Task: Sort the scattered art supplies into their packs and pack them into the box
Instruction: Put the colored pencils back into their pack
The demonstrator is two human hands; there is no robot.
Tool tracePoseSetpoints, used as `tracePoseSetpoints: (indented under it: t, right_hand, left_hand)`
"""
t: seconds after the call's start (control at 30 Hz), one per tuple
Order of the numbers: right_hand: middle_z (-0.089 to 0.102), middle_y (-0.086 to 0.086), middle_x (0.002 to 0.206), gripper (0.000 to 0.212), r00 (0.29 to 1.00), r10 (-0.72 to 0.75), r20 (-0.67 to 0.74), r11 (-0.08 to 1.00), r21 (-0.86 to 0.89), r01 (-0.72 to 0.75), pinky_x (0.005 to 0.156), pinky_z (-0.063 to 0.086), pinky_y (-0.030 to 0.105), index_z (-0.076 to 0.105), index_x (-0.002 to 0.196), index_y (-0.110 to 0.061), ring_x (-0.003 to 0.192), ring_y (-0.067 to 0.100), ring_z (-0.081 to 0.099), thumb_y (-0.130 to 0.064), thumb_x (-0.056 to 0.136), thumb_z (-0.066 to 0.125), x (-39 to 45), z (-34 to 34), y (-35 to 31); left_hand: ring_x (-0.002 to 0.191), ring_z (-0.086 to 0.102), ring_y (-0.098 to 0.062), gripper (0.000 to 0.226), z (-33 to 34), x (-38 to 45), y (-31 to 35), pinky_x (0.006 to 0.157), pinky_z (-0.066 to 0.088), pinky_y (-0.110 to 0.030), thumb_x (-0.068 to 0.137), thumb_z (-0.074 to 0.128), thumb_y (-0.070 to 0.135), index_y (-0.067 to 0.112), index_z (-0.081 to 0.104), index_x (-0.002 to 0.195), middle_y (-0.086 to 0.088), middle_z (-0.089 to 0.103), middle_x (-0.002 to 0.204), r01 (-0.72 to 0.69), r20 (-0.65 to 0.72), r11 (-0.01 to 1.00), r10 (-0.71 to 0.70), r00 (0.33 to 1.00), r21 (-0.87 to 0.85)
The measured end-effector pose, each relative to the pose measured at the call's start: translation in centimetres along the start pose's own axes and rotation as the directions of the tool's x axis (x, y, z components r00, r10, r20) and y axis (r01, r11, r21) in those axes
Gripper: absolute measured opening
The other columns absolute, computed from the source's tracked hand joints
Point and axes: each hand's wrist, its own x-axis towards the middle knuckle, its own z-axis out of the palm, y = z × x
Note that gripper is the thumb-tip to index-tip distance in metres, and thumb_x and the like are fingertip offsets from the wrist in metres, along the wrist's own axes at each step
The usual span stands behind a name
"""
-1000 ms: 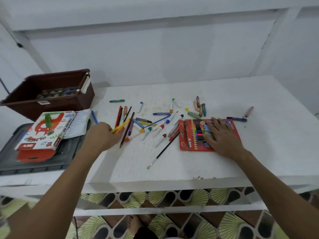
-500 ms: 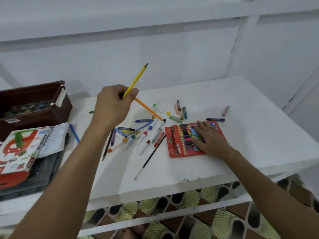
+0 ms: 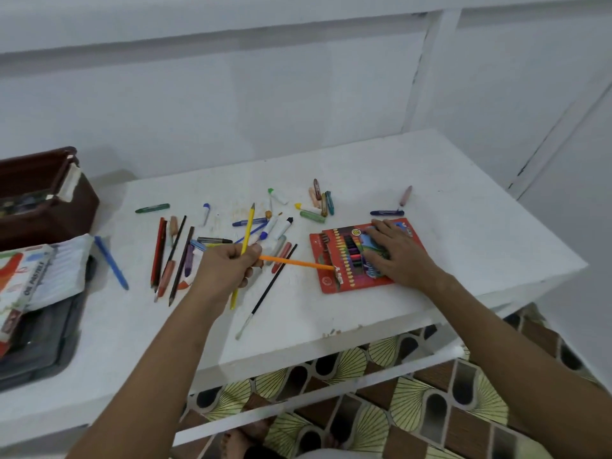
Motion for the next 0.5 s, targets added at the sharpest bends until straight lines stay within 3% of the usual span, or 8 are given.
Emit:
tracePoseSetpoints:
  t: [0.07,0.17,0.33,0.5]
  right_hand:
    - [0.016,-0.001,0.158,0.063,1.000,0.003,-0.001,1.000,0.013,-0.003,0.117,0.010,0.036,0.025,0.149,-0.023,0.146,0.018,0.010,-0.053,0.095,0.037,0.0,0.1,0.0]
    - [0.016,-0.001,0.158,0.063,1.000,0.002,-0.009,1.000,0.010,-0.001,0.117,0.010,0.037,0.025,0.149,-0.022,0.146,0.018,0.010,-0.052,0.095,0.038,0.0,0.2,0.1]
    - [0.016,-0.002,0.158,0.062,1.000,0.001,-0.011,1.000,0.007,-0.001,0.117,0.008,0.035,0.024,0.149,-0.021,0.146,0.018,0.009,-0.050,0.096,0.040,0.0,0.1,-0.1]
    - [0.015,-0.001,0.158,0.063,1.000,0.002,-0.006,1.000,-0.001,-0.002,0.117,0.008,0.035,0.024,0.149,-0.021,0.146,0.018,0.009,-0.050,0.096,0.039,-0.1,0.1,-0.2]
  left_hand:
    - [0.055,0.048,-0.014,0.020,0.4,0.0,-0.5,0.050,0.042,-0.026,0.088,0.068,0.021,0.003,0.071,0.082,-0.002,0.066,0.062,-0.014,-0.010,1.000,0.014,1.000,0.017]
    - [0.048,0.047,-0.007,0.016,1.4,-0.2,-0.8,0.048,0.042,-0.021,0.085,0.072,0.021,0.011,0.072,0.074,0.006,0.058,0.049,-0.092,0.047,0.980,0.085,0.995,0.176]
    - [0.056,0.045,-0.009,0.023,4.7,0.3,0.6,0.051,0.030,-0.022,0.084,0.071,0.031,0.018,0.065,0.066,0.004,0.048,0.056,-0.296,0.244,0.751,0.184,0.952,0.590]
    - [0.068,0.056,-0.012,0.017,8.3,1.0,1.6,0.054,0.037,-0.023,0.086,0.068,0.032,0.016,0.074,0.089,0.000,0.063,0.075,-0.325,0.326,0.666,0.129,0.936,0.671]
